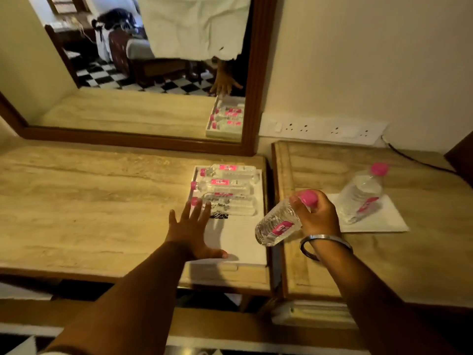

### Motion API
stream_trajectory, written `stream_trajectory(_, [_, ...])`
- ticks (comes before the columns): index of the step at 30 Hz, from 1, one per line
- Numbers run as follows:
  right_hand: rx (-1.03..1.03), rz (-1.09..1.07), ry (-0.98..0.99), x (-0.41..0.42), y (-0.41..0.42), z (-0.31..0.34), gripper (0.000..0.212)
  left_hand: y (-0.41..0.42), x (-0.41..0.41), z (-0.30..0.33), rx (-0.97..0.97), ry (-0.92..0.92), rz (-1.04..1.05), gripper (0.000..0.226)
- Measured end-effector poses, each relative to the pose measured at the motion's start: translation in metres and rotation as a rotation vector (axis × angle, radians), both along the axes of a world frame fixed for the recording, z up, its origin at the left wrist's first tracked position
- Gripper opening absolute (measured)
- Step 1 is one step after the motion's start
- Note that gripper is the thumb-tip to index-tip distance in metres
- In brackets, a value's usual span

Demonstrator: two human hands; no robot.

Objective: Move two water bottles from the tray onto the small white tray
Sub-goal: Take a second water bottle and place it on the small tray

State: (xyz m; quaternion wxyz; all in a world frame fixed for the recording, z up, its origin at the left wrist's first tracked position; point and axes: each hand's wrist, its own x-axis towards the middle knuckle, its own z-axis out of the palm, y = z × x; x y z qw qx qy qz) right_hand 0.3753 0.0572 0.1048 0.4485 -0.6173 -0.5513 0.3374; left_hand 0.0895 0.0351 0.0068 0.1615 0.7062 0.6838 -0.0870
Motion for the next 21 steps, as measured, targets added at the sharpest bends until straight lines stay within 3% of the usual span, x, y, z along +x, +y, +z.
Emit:
stream_trajectory(6, [0.065, 0.043, 0.027, 0.112, -0.014, 0.032, 0.027, 0.0, 0.143, 0.013, 0.055, -0.143, -0.045, 0.15])
stream_trajectory(9, [0.08, 0.047, -0.008, 0.185, -0.021, 0.041, 0.031, 0.006, 0.22, 0.013, 0.081, -0.102, -0.13, 0.148])
stream_trajectory(12, [0.078, 0.018, -0.054, 0.247, -0.022, 0.042, 0.031, 0.006, 0.274, 0.005, 0.131, -0.164, -0.077, 0.151])
stream_trajectory(16, [0.073, 0.032, -0.1, 0.293, -0.01, 0.049, 0.022, -0.005, 0.308, -0.006, 0.127, -0.251, 0.024, 0.156])
stream_trajectory(21, [0.138, 0.028, -0.121, 0.3, 0.033, 0.062, 0.023, -0.008, 0.318, -0.019, 0.157, -0.167, 0.047, 0.151])
